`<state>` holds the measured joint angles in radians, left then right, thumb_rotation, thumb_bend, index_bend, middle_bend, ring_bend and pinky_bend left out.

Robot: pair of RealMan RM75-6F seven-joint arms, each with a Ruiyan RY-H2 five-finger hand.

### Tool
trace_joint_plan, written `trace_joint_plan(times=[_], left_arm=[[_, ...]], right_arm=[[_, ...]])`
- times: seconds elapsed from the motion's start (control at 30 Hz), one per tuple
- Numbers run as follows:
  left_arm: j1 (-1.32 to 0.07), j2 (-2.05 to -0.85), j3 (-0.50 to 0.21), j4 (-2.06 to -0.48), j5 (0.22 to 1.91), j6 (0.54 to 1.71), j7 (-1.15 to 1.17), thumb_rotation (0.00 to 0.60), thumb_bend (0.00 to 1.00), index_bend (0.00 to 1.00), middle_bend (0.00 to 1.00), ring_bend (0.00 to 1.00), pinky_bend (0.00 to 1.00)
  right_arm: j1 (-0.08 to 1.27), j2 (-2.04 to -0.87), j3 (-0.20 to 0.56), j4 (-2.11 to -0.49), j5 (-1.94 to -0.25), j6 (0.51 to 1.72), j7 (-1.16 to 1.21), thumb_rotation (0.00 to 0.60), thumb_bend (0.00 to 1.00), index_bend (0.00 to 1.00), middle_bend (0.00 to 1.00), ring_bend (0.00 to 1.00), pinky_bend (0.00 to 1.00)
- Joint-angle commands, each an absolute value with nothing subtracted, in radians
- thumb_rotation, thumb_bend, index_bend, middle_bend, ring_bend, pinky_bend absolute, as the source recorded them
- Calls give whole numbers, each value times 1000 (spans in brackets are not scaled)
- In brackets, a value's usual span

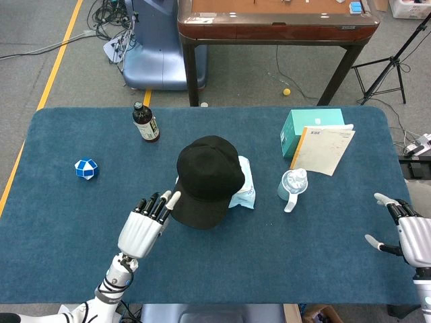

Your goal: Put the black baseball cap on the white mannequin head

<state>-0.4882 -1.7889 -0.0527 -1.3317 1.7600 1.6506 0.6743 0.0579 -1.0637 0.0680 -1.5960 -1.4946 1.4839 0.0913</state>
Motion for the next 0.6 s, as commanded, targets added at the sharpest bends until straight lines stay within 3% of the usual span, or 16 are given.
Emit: trace_joint_plan(times=[0.03, 0.4, 0.6], left_arm=[[-439, -1745, -32, -1349, 1740, 1675, 664, 600, 188, 145, 295, 305, 528], [-265, -1492, 33, -1521, 1615, 1689, 622, 600, 187, 373, 347, 362, 528], [-192, -1290, 96, -1696, 1502, 1612, 586, 600, 187, 331, 333, 331, 529]], right_arm=[[58, -1064, 69, -1596, -1493, 1484, 90, 600, 31, 201, 304, 224, 476], [62, -1075, 71, -1604, -1480, 1474, 45, 600, 31, 200, 315, 224, 476], [64, -1083, 76, -1607, -1465, 1470, 15, 600, 31, 201, 315, 224, 476]])
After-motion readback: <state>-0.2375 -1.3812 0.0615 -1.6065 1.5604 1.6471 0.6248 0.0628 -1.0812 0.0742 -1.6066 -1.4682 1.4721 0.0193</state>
